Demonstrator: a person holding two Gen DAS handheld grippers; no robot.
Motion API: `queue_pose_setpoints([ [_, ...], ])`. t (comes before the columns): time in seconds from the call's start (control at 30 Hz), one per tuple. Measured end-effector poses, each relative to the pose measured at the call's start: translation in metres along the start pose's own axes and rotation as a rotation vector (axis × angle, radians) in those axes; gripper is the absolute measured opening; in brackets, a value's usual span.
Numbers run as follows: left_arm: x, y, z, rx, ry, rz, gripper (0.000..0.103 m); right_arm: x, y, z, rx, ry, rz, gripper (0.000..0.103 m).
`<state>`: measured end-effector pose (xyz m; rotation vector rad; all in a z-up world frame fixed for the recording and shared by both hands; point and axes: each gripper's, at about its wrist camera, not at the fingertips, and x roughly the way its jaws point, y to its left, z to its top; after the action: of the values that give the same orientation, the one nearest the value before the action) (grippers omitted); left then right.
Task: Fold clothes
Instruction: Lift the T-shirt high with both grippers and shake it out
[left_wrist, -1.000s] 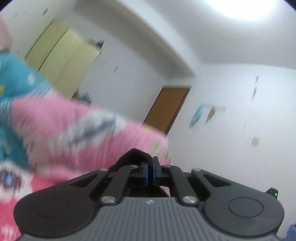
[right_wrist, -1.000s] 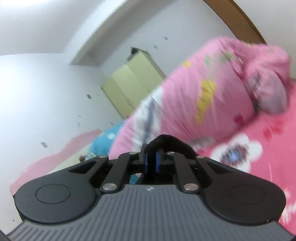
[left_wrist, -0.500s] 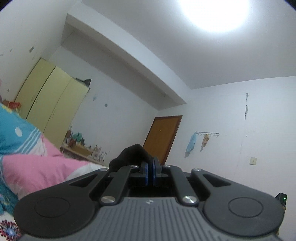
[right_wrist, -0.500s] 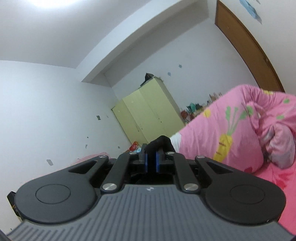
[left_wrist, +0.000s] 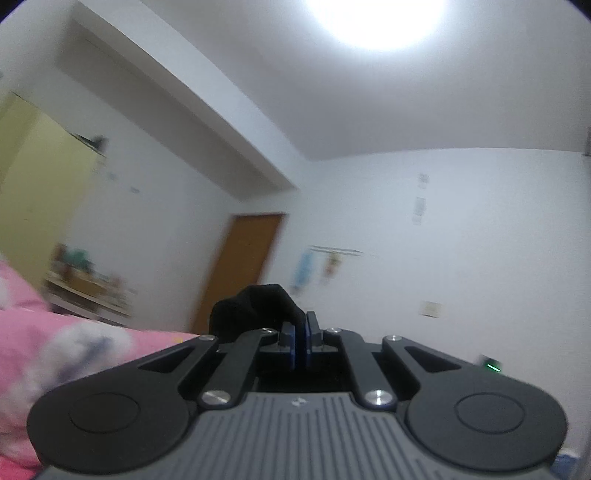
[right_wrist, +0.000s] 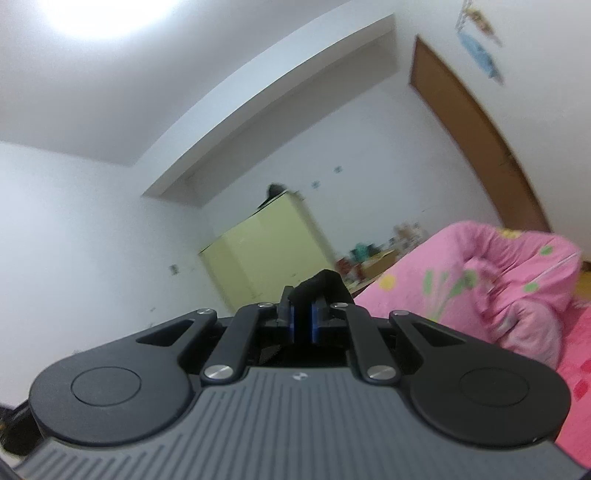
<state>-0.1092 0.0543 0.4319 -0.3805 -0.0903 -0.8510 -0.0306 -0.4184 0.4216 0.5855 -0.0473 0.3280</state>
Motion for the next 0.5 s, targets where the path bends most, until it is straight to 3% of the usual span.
queue_pose_setpoints([
  [0.13,0.037,-0.018,-0.026,-0.034,0.081,-0.14,0.006,0.021,-0.007,0.04,-0.022,-0.025,-0.096,0.006],
  [0.3,0.066,-0.006,-0.093,-0.134,0.129,-0.277,0.006,0.087,0.005,0.061,-0.1,0.037,-0.205,0.006],
  [0.37,0.072,0.011,-0.125,-0.202,0.153,-0.294,0.005,0.123,0.02,0.049,-0.17,0.068,-0.224,0.006],
  [0.5,0.059,0.042,-0.187,-0.292,0.182,-0.23,0.005,0.194,0.063,-0.003,-0.248,0.191,-0.134,0.006],
])
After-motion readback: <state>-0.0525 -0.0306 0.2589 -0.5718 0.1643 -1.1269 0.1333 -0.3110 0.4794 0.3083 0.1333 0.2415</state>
